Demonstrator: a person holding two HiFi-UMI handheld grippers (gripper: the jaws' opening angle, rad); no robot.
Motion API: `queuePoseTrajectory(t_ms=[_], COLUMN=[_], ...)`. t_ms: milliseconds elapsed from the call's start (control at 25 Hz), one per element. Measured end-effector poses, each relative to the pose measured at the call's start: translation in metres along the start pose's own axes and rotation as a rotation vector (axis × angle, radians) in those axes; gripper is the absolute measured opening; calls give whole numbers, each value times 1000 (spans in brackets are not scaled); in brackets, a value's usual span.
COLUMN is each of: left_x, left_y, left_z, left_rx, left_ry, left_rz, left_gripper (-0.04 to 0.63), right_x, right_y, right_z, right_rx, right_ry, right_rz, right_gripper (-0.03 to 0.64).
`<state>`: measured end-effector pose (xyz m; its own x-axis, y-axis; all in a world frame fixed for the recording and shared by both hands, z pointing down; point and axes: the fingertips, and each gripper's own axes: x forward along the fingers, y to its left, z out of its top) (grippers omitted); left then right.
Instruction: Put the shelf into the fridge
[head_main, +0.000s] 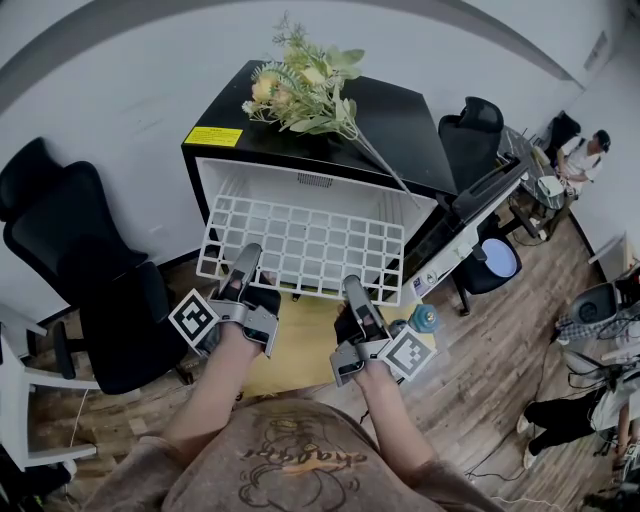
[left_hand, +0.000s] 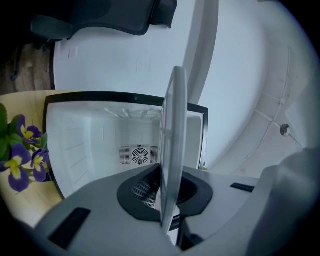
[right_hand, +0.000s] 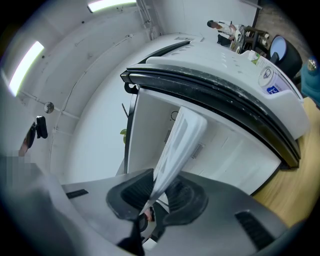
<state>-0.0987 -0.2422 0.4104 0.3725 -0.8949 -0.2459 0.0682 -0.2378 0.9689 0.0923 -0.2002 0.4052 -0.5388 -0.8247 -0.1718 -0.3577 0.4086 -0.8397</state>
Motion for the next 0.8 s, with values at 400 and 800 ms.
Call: queuePoseTrajectory(t_ms=[400,800], left_x=[4,4], left_y=[-1,-5], left_z=[1,1], left_rx=[-1,-7], left_ry=[-3,-7], left_rz=[4,18], left_gripper=[44,44], right_x=[2,2], right_y=[-1,1], right_z=[2,5], right_rx=[-2,8], right_ry=[1,13], right_rz=[-4,-22], right_gripper=[64,64])
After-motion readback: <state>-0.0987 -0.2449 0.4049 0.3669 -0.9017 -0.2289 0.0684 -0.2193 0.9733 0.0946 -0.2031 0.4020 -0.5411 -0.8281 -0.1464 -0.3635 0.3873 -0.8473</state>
